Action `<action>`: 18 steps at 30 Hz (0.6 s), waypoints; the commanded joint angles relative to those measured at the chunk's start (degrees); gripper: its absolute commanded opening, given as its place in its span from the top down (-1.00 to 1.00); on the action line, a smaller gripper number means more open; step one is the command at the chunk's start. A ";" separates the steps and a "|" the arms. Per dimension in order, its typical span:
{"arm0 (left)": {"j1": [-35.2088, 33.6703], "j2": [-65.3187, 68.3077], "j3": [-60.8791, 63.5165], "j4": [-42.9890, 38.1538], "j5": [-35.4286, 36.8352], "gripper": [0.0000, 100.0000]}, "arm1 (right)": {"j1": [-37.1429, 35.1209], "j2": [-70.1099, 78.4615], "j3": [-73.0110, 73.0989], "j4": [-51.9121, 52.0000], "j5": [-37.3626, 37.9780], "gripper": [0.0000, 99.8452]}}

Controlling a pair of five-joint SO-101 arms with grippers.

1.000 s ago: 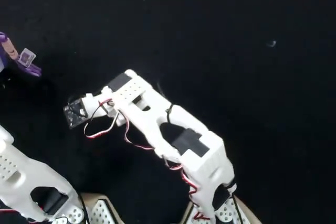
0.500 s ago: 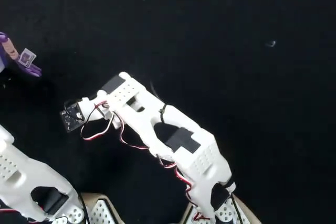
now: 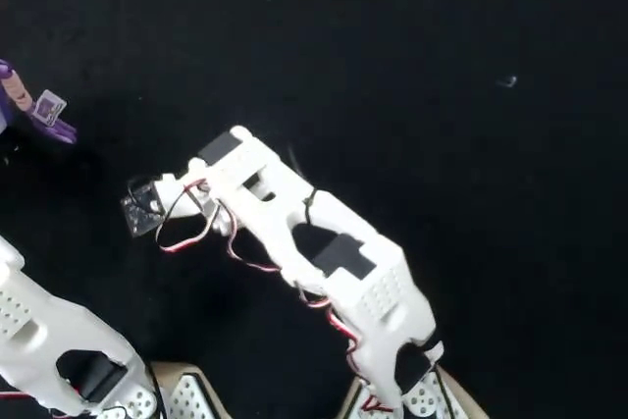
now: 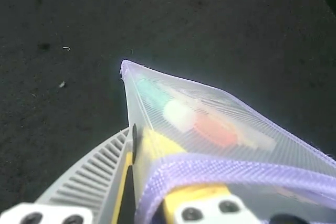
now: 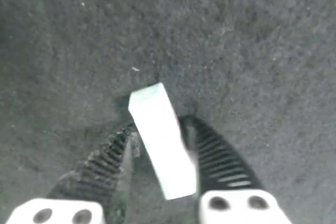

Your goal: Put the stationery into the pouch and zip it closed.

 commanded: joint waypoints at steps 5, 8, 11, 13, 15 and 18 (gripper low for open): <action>0.84 -1.14 -2.51 -1.14 -0.35 0.94 | -0.62 -0.84 -1.98 -3.78 -1.14 0.98; 2.51 -1.14 -2.51 -1.14 -0.35 0.94 | -0.09 -4.88 -3.74 -3.87 -6.33 0.98; 4.44 -1.23 -2.51 -1.14 -0.18 0.94 | 1.76 -10.51 -4.97 -3.78 -11.52 0.98; 5.93 -1.23 -2.51 -1.05 -0.09 0.94 | 3.34 -14.46 -4.97 -3.69 -13.98 0.98; 7.52 -1.23 -2.77 -0.97 -0.09 0.94 | 5.27 -18.15 -4.70 -3.69 -16.88 0.98; 10.24 -2.64 -6.20 2.11 0.00 0.94 | 9.14 -23.34 -4.70 -3.69 -21.71 0.98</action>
